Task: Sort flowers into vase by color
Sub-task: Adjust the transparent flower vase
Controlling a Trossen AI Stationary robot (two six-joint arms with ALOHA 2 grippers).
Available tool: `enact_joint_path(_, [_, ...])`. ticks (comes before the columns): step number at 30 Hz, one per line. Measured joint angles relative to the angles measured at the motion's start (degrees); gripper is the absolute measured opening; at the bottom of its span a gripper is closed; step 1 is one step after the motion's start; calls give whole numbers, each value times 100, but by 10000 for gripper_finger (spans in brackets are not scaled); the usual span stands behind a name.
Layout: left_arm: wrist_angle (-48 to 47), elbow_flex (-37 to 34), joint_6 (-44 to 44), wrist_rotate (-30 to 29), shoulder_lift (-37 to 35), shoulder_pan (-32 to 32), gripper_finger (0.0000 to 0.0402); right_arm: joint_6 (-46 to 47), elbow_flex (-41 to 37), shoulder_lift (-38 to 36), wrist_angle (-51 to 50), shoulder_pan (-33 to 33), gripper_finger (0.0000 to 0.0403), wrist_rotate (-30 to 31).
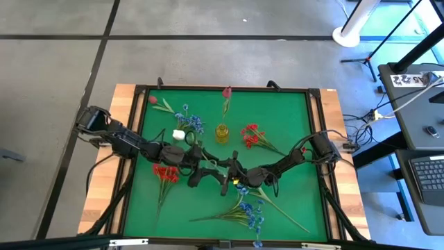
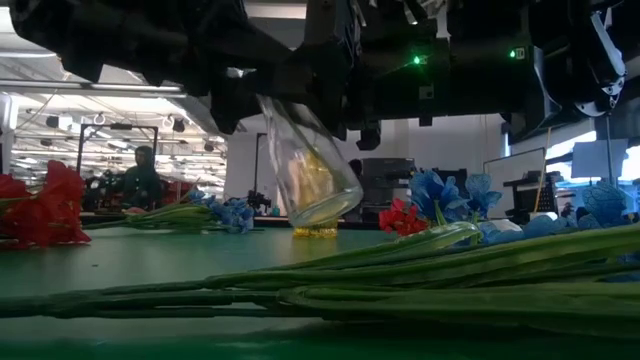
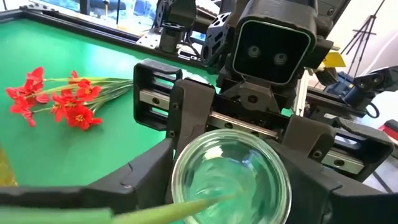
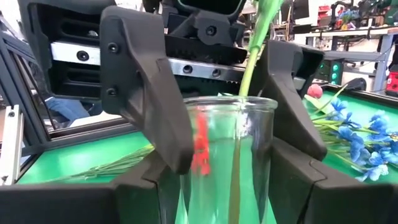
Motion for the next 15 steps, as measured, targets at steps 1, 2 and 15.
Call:
enact_joint_path(1, [-3, 0, 16, -10, 0, -2, 225, 23, 0, 0, 0, 0, 178, 11])
enact_joint_path(2, [-4, 0, 24, -21, -2, -2, 218, 55, 0, 0, 0, 0, 178, 16])
enact_joint_path(15, [-151, -7, 126, -129, -36, -6, 199, 235, 2, 0, -142, 0, 239, -12])
